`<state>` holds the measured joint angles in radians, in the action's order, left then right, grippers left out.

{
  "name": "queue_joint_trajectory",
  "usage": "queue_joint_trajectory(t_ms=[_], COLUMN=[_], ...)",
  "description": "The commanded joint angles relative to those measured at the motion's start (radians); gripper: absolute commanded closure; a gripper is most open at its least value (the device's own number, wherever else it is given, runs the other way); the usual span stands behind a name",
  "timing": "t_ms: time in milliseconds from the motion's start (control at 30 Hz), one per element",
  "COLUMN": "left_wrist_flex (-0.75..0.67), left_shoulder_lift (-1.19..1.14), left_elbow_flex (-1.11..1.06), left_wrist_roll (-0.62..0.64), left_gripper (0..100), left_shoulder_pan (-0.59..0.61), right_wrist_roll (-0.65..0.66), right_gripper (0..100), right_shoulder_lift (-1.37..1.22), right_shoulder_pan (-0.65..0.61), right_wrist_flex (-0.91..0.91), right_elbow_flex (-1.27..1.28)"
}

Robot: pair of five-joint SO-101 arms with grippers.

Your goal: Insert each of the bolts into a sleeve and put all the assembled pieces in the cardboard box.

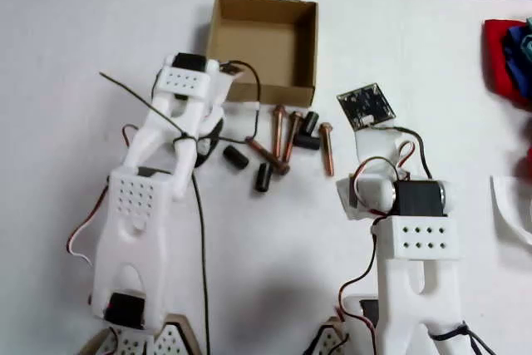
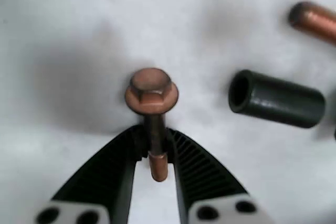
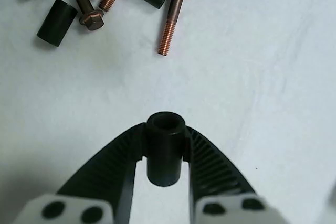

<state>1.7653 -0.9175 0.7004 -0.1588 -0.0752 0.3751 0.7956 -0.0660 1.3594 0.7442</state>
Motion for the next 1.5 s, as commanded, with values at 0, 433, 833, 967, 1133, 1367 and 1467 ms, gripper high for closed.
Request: queue_joint_trajectory(t_ms=[0, 433, 833, 967, 1133, 1367, 1467], left_wrist_flex=[0.006, -0.074, -0.1, -0.089, -0.06, 0.017, 0.02], left_shoulder_lift=[-0.011, -0.009, -0.081, -0.103, -0.097, -0.097, -0.095], left_elbow_flex=[0.013, 0.18, 0.182, 0.182, 0.228, 0.42, 0.46], left_wrist_roll=[0.144, 0.209, 0.209, 0.209, 0.212, 0.212, 0.212], left_gripper=[90, 86, 86, 87, 96, 97, 97], left_shoulder_pan=[-0.018, -0.021, -0.021, -0.02, -0.028, -0.029, -0.029], right_wrist_roll=[0.009, 0.009, 0.009, 0.009, 0.009, 0.009, 0.009], right_gripper=[97.8, 97.8, 97.8, 97.8, 97.8, 97.8, 97.8], right_shoulder_lift=[0.033, 0.033, 0.033, 0.033, 0.033, 0.036, 0.038], right_shoulder_pan=[0.012, 0.012, 0.012, 0.012, 0.012, 0.012, 0.012], right_wrist_flex=[-0.013, -0.01, -0.013, -0.013, -0.015, -0.015, -0.015], right_elbow_flex=[-0.006, -0.005, -0.005, -0.005, -0.005, -0.005, -0.005])
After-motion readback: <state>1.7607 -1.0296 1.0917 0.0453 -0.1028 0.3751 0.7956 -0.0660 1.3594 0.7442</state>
